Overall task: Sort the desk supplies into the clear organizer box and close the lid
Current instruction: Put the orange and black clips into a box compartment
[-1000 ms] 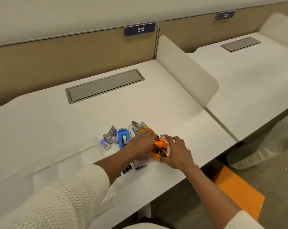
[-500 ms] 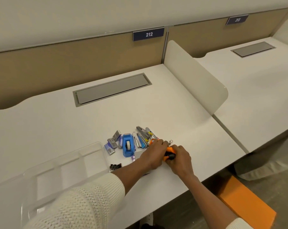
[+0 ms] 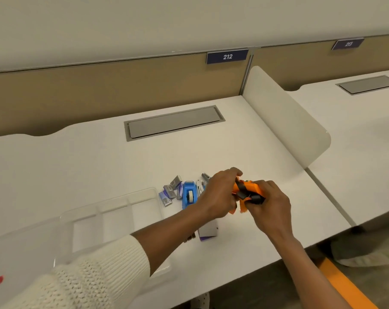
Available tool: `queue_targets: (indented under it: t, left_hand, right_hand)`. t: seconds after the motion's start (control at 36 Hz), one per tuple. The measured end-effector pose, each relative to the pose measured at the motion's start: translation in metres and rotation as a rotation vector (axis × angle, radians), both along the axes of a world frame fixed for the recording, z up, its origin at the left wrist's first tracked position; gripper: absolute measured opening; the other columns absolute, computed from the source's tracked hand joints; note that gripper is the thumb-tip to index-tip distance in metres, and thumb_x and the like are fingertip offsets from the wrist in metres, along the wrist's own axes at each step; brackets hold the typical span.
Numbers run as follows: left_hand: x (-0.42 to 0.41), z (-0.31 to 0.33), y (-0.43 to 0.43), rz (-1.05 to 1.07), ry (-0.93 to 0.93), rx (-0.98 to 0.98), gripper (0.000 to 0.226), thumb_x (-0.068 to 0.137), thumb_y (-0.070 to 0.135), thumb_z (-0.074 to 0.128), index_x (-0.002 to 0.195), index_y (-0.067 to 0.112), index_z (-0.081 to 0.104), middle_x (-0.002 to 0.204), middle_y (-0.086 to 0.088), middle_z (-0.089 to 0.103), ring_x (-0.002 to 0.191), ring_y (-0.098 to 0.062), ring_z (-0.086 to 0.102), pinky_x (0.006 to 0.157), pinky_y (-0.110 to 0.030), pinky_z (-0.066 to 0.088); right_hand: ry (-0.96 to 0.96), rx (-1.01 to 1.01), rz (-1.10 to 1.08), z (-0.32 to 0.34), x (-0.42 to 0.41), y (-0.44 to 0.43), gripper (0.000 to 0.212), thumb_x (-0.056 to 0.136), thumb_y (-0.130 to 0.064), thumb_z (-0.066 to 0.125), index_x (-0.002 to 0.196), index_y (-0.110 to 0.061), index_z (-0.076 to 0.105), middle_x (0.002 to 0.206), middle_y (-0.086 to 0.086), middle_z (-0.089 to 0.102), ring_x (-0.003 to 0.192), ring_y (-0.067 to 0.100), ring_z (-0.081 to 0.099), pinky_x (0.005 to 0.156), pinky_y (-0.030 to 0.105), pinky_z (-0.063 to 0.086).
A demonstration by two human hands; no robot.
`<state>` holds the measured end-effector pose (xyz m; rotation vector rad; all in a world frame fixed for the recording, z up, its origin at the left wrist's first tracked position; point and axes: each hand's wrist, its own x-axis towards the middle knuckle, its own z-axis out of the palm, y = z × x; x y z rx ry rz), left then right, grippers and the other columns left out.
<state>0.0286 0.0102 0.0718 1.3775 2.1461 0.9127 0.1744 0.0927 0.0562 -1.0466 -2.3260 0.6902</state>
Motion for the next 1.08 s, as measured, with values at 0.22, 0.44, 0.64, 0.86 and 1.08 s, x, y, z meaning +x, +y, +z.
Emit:
queue_targets:
  t: [0.22,0.44,0.64,0.86,1.08]
  left_hand:
    - [-0.024,0.039,-0.028,0.095,0.027,0.085,0.035,0.083,0.007,0.080,0.116,0.014,0.073,0.111,-0.006,0.075,0.100,-0.024,0.067,0.092,-0.043,0.058]
    - [-0.077,0.095,-0.078,0.177,0.078,0.016,0.036,0.080,0.009,0.083,0.112,0.019,0.074,0.103,-0.003,0.074,0.091,-0.020,0.068,0.082,-0.041,0.063]
    - [-0.117,0.129,-0.124,0.316,0.118,-0.040,0.040,0.079,0.011,0.088,0.115,0.019,0.073,0.108,-0.003,0.071,0.096,-0.024,0.068,0.082,-0.041,0.063]
    - [-0.140,0.103,-0.159,0.482,0.100,-0.124,0.037,0.083,0.007,0.083,0.117,0.015,0.074,0.108,-0.007,0.071,0.096,-0.027,0.068,0.081,-0.038,0.061]
    - [-0.141,0.028,-0.176,0.514,0.028,-0.232,0.027,0.081,0.003,0.075,0.106,0.012,0.075,0.104,-0.010,0.073,0.094,-0.028,0.068,0.082,-0.042,0.061]
  right_hand:
    - [0.075,-0.079,0.113,0.039,-0.021,-0.011,0.035,0.075,-0.002,0.084,0.104,-0.018,0.075,0.087,-0.004,0.071,0.077,0.010,0.064,0.069,0.014,0.044]
    - [0.082,-0.085,0.296,0.078,-0.080,-0.037,0.032,0.080,-0.016,0.087,0.109,-0.013,0.074,0.091,0.000,0.072,0.080,0.018,0.063,0.076,0.012,0.043]
    - [0.094,-0.192,0.416,0.099,-0.139,-0.071,0.031,0.081,-0.021,0.087,0.107,-0.016,0.072,0.091,0.002,0.074,0.084,0.023,0.072,0.086,0.041,0.062]
    - [0.013,-0.238,0.487,0.077,-0.185,-0.105,0.028,0.081,-0.022,0.086,0.104,-0.014,0.073,0.090,0.005,0.077,0.081,0.025,0.074,0.084,0.043,0.063]
    - [-0.188,-0.245,0.513,0.011,-0.197,-0.125,0.018,0.076,-0.018,0.083,0.086,-0.015,0.068,0.073,0.001,0.070,0.066,0.021,0.063,0.061,0.026,0.045]
